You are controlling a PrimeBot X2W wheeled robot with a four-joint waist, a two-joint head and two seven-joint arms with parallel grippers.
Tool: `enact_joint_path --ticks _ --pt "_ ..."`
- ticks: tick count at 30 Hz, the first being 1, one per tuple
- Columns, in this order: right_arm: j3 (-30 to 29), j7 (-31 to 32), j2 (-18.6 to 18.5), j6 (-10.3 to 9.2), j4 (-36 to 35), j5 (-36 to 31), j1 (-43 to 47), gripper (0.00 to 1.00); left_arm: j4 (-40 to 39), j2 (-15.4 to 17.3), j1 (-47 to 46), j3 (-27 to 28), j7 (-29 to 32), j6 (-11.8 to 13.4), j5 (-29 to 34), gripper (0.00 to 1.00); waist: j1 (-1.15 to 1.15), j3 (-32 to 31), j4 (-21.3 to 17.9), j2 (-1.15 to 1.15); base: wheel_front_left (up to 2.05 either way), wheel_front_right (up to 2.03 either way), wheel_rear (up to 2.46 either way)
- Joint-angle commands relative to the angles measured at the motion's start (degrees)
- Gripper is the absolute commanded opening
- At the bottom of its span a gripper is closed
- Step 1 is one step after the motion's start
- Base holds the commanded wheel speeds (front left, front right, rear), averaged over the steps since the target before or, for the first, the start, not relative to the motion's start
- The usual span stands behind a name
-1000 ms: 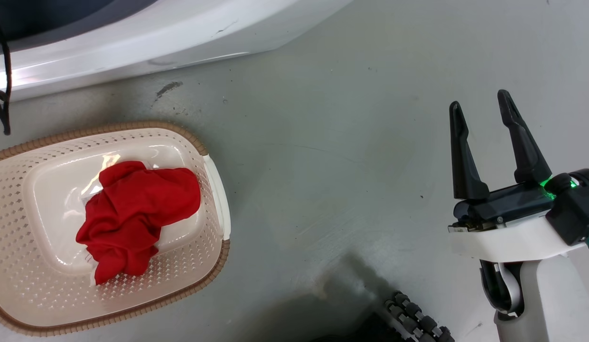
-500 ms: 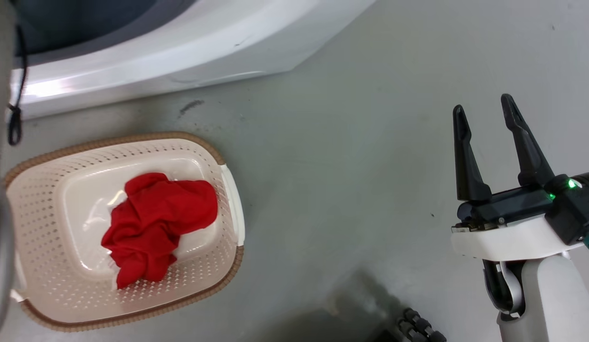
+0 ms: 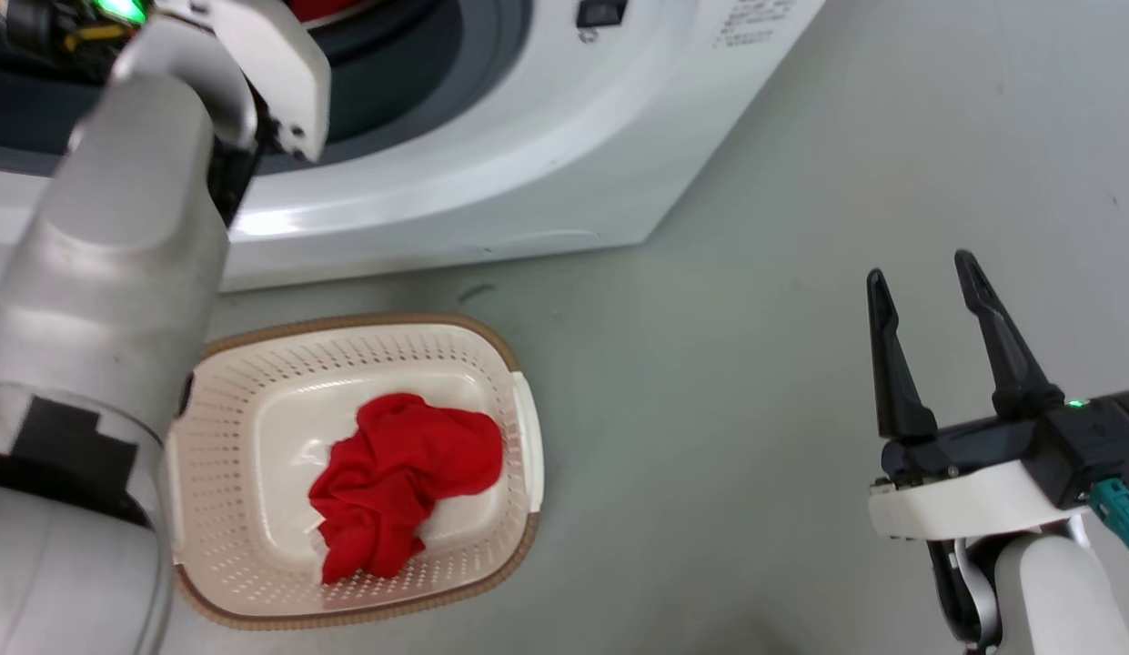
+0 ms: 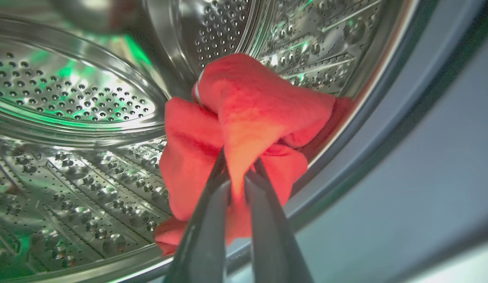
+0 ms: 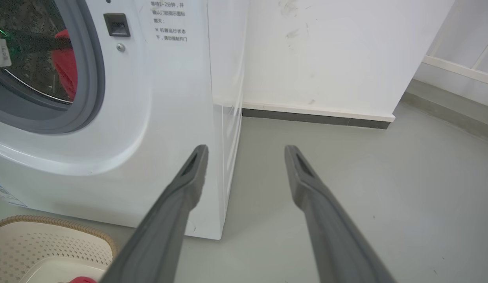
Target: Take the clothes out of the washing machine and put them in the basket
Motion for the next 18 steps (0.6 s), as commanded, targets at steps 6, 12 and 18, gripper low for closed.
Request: enact_joint_path --ticks 6,12,18 --pt "-0.6 -0.14 0.01 -0.04 0.91 -1.34 3.51 1.0 -3.4 -1.31 8.37 -0.55 -3.7 0.67 -0.63 0.0 0.01 -8.35 5.18 0.0 0.0 0.0 0.0" --pt "-0.89 -0.13 0.01 -0.04 1.44 -2.32 5.93 1.0 -11.31 -0.83 15.9 0.24 -4.51 2.87 -0.84 0.0 0.01 -12.8 7.28 0.0 0.0 0.0 0.0" --pt "-0.59 -0.13 0.01 -0.04 1.97 -2.48 8.42 1.0 -24.8 1.78 24.28 1.79 -4.59 6.37 -0.4 0.0 0.01 -17.2 8.44 0.0 0.0 0.0 0.0"
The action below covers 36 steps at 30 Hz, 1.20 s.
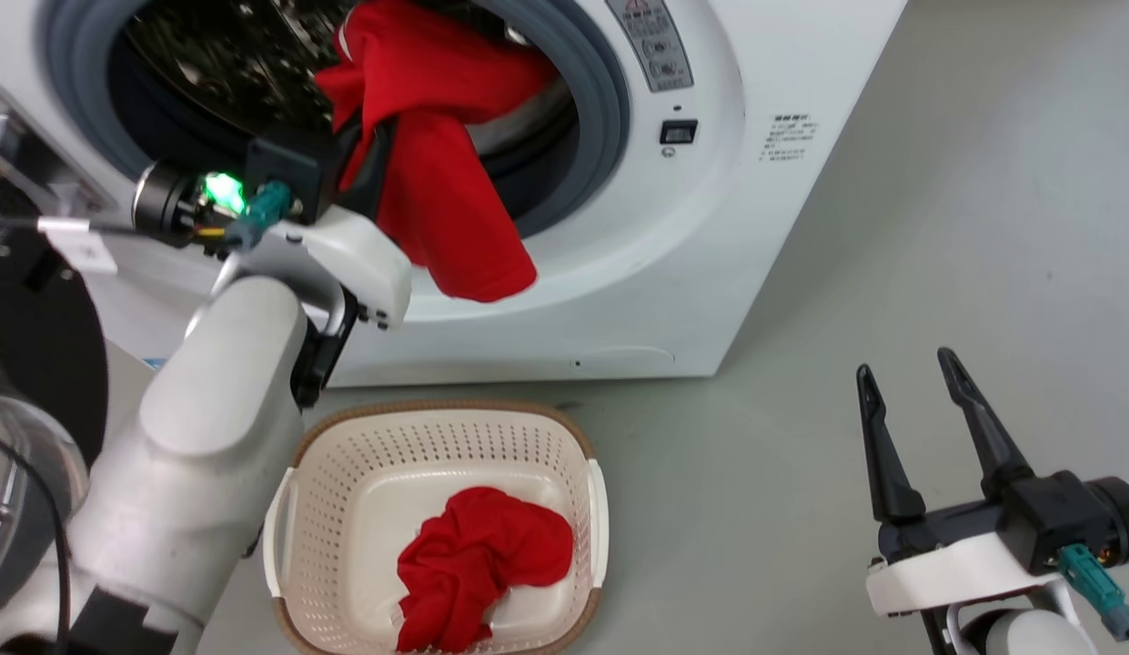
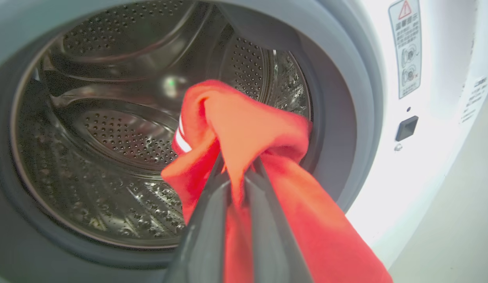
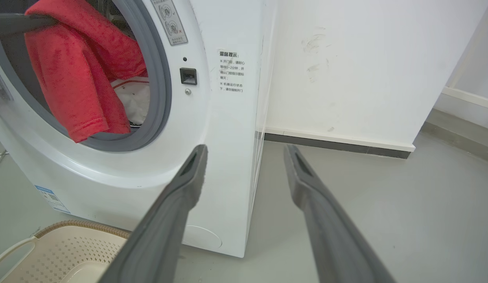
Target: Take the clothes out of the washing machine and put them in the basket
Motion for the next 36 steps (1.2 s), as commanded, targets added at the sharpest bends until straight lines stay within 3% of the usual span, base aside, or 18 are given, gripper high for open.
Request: enact_joint_path --ticks 1,14,21,30,36 --pt "0.1 -0.13 0.02 -0.04 0.17 -0.23 1.21 1.0 -3.57 0.85 2.61 0.57 -0.42 1.1 0.13 0.0 0.01 -2.69 1.12 -0.01 0.0 0.0 0.0" --pt "0.14 -0.13 0.01 -0.04 0.47 0.11 4.9 1.0 -35.71 10.48 16.98 2.44 5.79 10.61 1.35 0.0 0.01 -8.2 2.59 -0.01 0.0 0.0 0.0" --pt "0.25 -0.13 0.01 -0.04 0.43 0.34 5.55 1.0 -48.33 14.54 23.18 3.23 9.59 14.72 2.0 0.0 0.01 -8.73 2.84 -0.01 0.0 0.0 0.0" --pt "-0.22 -0.13 0.02 -0.04 0.01 0.22 4.91 1.0 -54.97 16.93 31.82 1.93 11.54 17.62 1.5 0.0 0.01 -7.13 3.77 -0.01 0.0 0.0 0.0" --pt "-0.18 -0.13 0.02 -0.04 -0.53 -0.39 2.69 1.0 -51.45 15.88 35.86 -0.74 11.15 16.77 0.3 0.0 0.01 -3.7 3.84 -0.01 0.0 0.0 0.0"
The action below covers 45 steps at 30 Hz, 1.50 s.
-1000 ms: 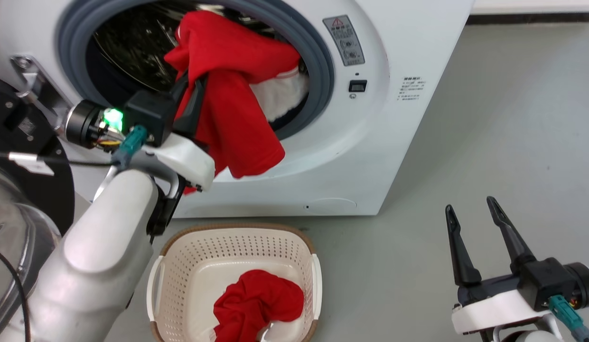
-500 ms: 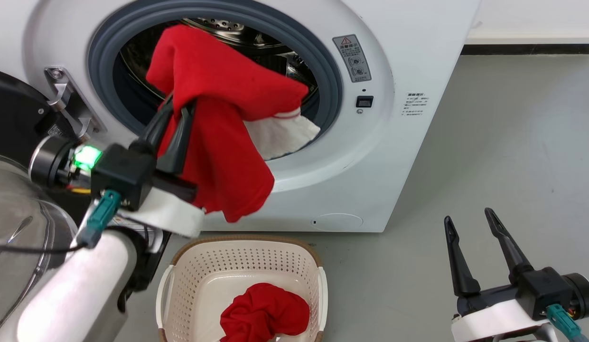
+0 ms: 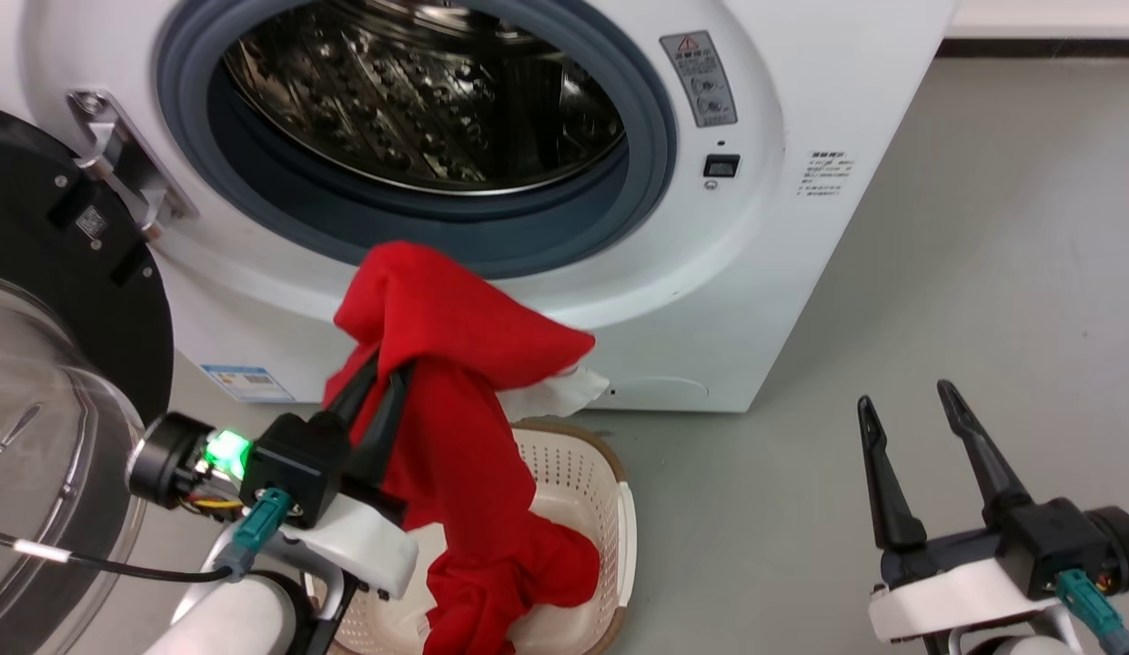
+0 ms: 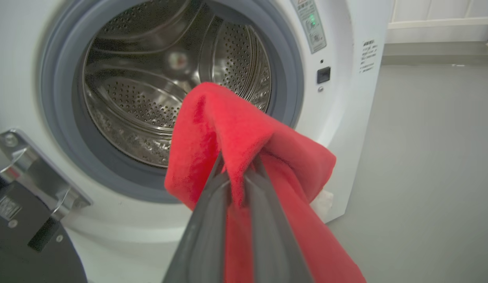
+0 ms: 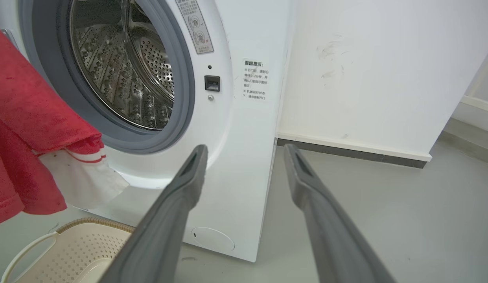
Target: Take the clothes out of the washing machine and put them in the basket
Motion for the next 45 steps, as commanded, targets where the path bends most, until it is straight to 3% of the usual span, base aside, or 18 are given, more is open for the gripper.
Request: enact_joint_path --ticks 1,10,15,16,20,31,40,41,42,45 --pt "0.01 -0.12 0.03 -0.04 -0.44 -0.2 -1.44 1.0 1.16 -0.55 0.69 -0.31 -0.41 -0.3 -0.51 0.0 0.0 1.79 -0.12 0.0 0.0 0.0 0.0" --pt "-0.43 -0.12 0.03 -0.04 -1.71 -0.72 -6.46 1.0 18.78 -5.34 -1.0 -2.84 -3.94 -5.47 -3.98 0.0 0.0 12.26 -2.56 0.0 0.0 0.0 0.0" --pt "-0.65 -0.12 0.03 -0.04 -2.45 -0.03 -9.47 1.0 33.29 -8.74 -5.73 -4.17 -5.6 -9.54 -4.56 0.0 0.0 18.86 -4.5 0.0 0.0 0.0 0.0" --pt "-0.79 -0.12 0.04 -0.04 -2.82 0.36 -11.14 1.0 41.99 -10.73 -9.51 -5.15 -6.18 -11.91 -4.19 0.0 0.0 22.57 -5.53 0.0 0.0 0.0 0.0" --pt "-1.06 -0.12 0.05 -0.04 -3.42 0.97 -13.59 1.0 52.99 -13.21 -15.58 -7.29 -5.94 -14.71 -2.43 0.0 0.0 27.26 -6.77 0.0 0.0 0.0 0.0" --pt "-1.93 -0.12 0.05 -0.04 -4.8 2.16 -17.92 1.0 75.67 -17.15 -27.68 -11.82 -3.44 -19.18 1.24 0.0 0.0 35.75 -9.0 0.0 0.0 0.0 0.0" --pt "-1.86 -0.12 0.05 -0.04 -4.59 2.31 -19.03 1.0 82.73 -20.55 -30.56 -13.15 -0.78 -20.05 0.94 0.0 0.0 37.4 -8.87 0.0 0.0 0.0 0.0" --pt "-1.75 -0.11 0.05 -0.04 -4.48 2.25 -19.06 1.0 82.95 -20.85 -30.33 -13.16 -0.7 -20.18 0.64 0.07 0.0 37.05 -8.8 0.0 0.0 0.0 0.0" --pt "-1.71 -0.12 0.04 -0.04 -4.39 2.18 -19.05 1.0 83.11 -21.16 -30.08 -13.18 -0.88 -20.22 0.57 1.0 0.0 36.63 -8.72 0.0 0.0 0.0 0.0" --pt "-1.77 -0.12 0.04 -0.04 -3.99 2.09 -18.5 1.0 83.5 -22.01 -28.88 -13.04 -2.12 -20.29 -0.02 1.0 0.0 34.45 -8.29 0.0 0.0 0.0 0.0"
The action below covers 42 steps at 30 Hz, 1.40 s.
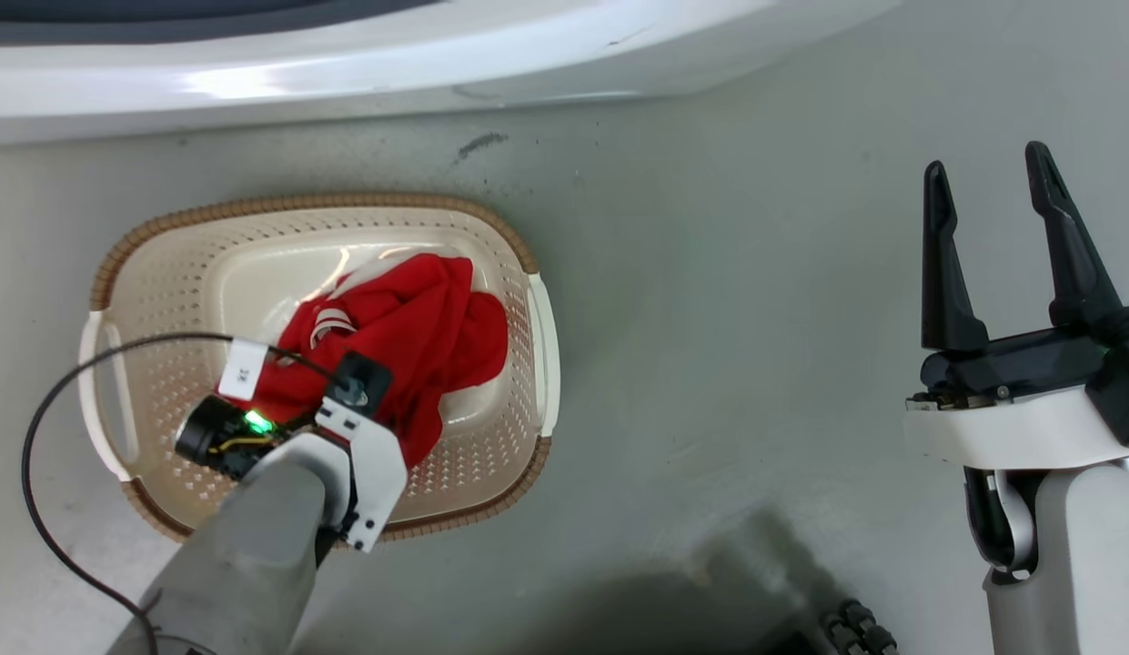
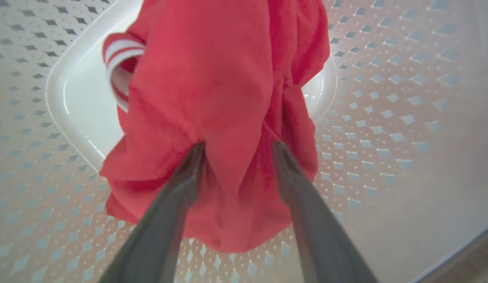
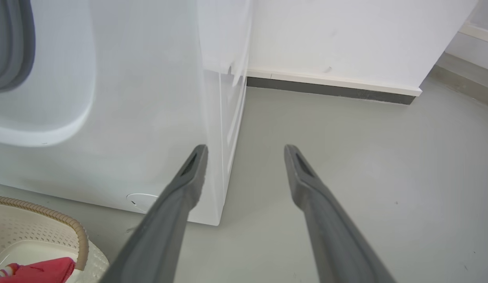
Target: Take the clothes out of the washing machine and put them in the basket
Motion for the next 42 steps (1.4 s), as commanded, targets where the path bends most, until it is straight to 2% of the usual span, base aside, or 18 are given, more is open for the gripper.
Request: enact_joint_path --ticks 1,7,12,21,29,36,42 --pt "-0.03 -0.13 0.05 -0.04 0.24 -0.05 -0.01 1.0 0.35 -0.45 1.22 0.03 -1.2 -0.22 -0.48 1.0 -0.01 -2.27 0.51 0.0 0.0 0.0 0.0" --pt "-0.1 -0.13 0.05 -0.04 1.44 -0.69 2.56 1.0 0.44 -2.36 4.57 2.46 -7.78 0.54 -3.32 1.0 -0.01 -9.57 2.32 0.0 0.0 0.0 0.0" --pt "0.0 -0.12 0.05 -0.04 2.56 -1.01 5.29 1.0 -2.07 -2.86 7.43 3.8 -10.05 2.43 -4.12 1.0 -0.01 -15.77 3.72 0.0 0.0 0.0 0.0" --pt "-0.15 -0.13 0.05 -0.04 3.87 -1.75 10.44 1.0 -20.99 -0.06 16.56 11.44 -10.12 8.08 -2.06 1.0 -0.01 -25.44 6.1 0.0 0.0 0.0 0.0" --pt "-0.48 -0.12 0.05 -0.04 4.6 -2.09 14.79 1.0 -39.59 0.55 27.26 23.18 -10.13 13.46 2.95 1.0 -0.01 -32.6 7.72 0.0 0.0 0.0 0.0" --pt "-0.51 -0.13 0.05 -0.04 4.94 -2.25 18.06 1.0 -52.81 -1.96 36.05 32.49 -10.14 14.86 8.21 1.0 -0.01 -37.52 8.55 0.0 0.0 0.0 0.0" --pt "-0.63 -0.12 0.05 -0.04 4.87 -1.37 20.11 1.0 -61.81 -4.88 41.78 38.08 -10.14 13.78 12.68 1.0 -0.01 -40.73 8.91 0.0 0.0 0.0 0.0"
